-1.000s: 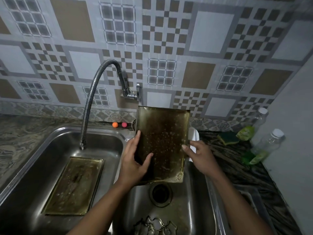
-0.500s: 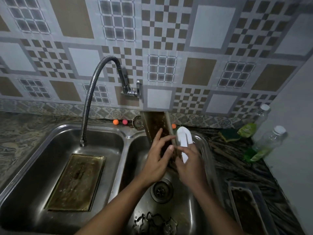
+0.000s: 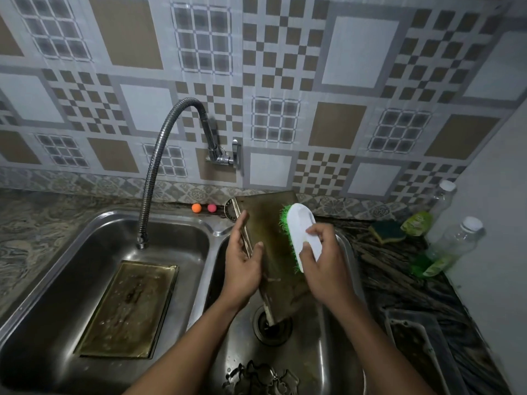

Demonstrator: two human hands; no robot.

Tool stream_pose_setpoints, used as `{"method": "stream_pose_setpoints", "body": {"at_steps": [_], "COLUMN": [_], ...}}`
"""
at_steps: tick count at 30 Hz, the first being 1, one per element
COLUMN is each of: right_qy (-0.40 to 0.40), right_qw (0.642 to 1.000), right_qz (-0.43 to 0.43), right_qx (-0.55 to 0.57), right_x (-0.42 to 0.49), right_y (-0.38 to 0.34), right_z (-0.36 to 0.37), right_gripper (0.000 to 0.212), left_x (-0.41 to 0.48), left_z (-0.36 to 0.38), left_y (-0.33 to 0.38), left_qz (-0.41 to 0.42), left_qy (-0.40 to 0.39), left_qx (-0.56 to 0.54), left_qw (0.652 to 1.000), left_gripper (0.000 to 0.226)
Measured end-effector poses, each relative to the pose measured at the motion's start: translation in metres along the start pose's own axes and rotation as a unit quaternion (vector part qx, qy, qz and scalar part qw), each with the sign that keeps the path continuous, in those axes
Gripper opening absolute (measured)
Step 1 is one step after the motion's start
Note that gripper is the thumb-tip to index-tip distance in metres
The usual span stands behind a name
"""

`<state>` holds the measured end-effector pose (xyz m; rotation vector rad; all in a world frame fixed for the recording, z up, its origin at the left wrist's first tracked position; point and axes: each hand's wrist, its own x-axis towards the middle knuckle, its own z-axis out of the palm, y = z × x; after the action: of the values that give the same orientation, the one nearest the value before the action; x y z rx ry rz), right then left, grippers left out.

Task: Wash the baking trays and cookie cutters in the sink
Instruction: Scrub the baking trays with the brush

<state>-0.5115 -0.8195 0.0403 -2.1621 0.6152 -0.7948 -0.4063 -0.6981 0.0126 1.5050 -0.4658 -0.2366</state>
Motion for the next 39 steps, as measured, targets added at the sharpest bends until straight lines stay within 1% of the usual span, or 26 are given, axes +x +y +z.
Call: {"method": "stream_pose_setpoints", "body": {"at_steps": [1,3,6,9,10,12,14,15,16,18,20,23,25,27,29,30,32,34,37,39], "right_qy": [-0.010,-0.013,0.042,0.054,0.046,0.027,0.011,0.010,0.014,0.033,0.065,0.082,0.062,0.041,0.037,0.040,0.057,0.083,0.088,0.080], "right_qw": [1.000,0.999,0.994,0.992,0.993,0.998,1.000,0.999,0.999,0.998,0.993,0.991,0.995,0.997,0.998,0.998,0.996,0.991,0.990,0.992], "right_qz": [0.010,0.029,0.068,0.107,0.101,0.047,-0.013,-0.027,-0.025,0.013,0.061,0.103,0.081,0.046,0.031,0.033,0.066,0.093,0.079,0.042], "right_qx": [0.006,-0.029,-0.069,-0.046,-0.035,-0.027,-0.023,-0.020,-0.023,-0.052,-0.075,-0.038,0.004,0.044,0.050,0.040,0.029,0.045,0.073,0.087], "right_x": [0.006,0.018,0.034,0.043,0.042,0.033,0.019,0.014,0.010,0.010,0.018,0.034,0.031,0.012,-0.010,-0.016,-0.016,-0.008,-0.005,-0.020], "right_y": [0.002,0.011,0.023,0.009,-0.001,-0.017,-0.020,-0.016,-0.008,0.011,0.027,0.016,-0.008,-0.019,-0.010,-0.001,0.016,0.020,0.004,-0.011], "right_z": [0.000,0.000,-0.001,0.009,0.016,0.030,0.035,0.034,0.030,0.019,0.009,0.009,0.018,0.027,0.027,0.024,0.014,0.009,0.021,0.029], "right_gripper": [0.030,0.041,0.041,0.039,0.039,0.039,0.038,0.037,0.036,0.033,0.033,0.034,0.033,0.030,0.029,0.029,0.029,0.029,0.029,0.028], "left_x": [0.000,-0.001,-0.004,-0.008,-0.007,-0.003,0.001,0.003,0.002,0.000,-0.004,-0.008,-0.002,0.008,0.016,0.018,0.018,0.014,0.013,0.017], "left_z": [0.000,0.000,0.002,0.008,0.010,0.012,0.010,0.007,0.004,-0.004,-0.004,0.005,0.008,0.005,-0.002,-0.005,-0.007,-0.001,0.012,0.016], "left_y": [-0.001,-0.002,0.001,0.004,0.002,-0.001,-0.001,0.000,0.003,0.004,0.005,0.009,0.007,0.004,0.002,0.000,-0.002,-0.002,0.004,0.009], "left_qz": [-0.002,-0.015,-0.013,-0.009,-0.019,-0.042,-0.049,-0.054,-0.054,-0.042,-0.033,-0.026,-0.032,-0.021,-0.013,-0.008,-0.004,-0.004,0.011,0.017], "left_qy": [0.003,-0.004,-0.029,-0.064,-0.066,-0.042,-0.010,0.001,0.008,0.011,-0.013,-0.039,-0.020,0.035,0.083,0.093,0.087,0.069,0.058,0.085], "left_qx": [-0.008,-0.040,-0.050,-0.052,-0.066,-0.091,-0.109,-0.112,-0.114,-0.102,-0.087,-0.083,-0.088,-0.080,-0.073,-0.071,-0.069,-0.071,-0.056,-0.072], "left_qw": [1.000,0.999,0.998,0.997,0.995,0.994,0.993,0.992,0.992,0.994,0.996,0.995,0.995,0.996,0.994,0.993,0.994,0.995,0.997,0.994], "left_gripper": [0.065,0.059,0.055,0.053,0.052,0.050,0.048,0.048,0.049,0.050,0.050,0.049,0.049,0.049,0.050,0.050,0.050,0.050,0.049,0.048]}}
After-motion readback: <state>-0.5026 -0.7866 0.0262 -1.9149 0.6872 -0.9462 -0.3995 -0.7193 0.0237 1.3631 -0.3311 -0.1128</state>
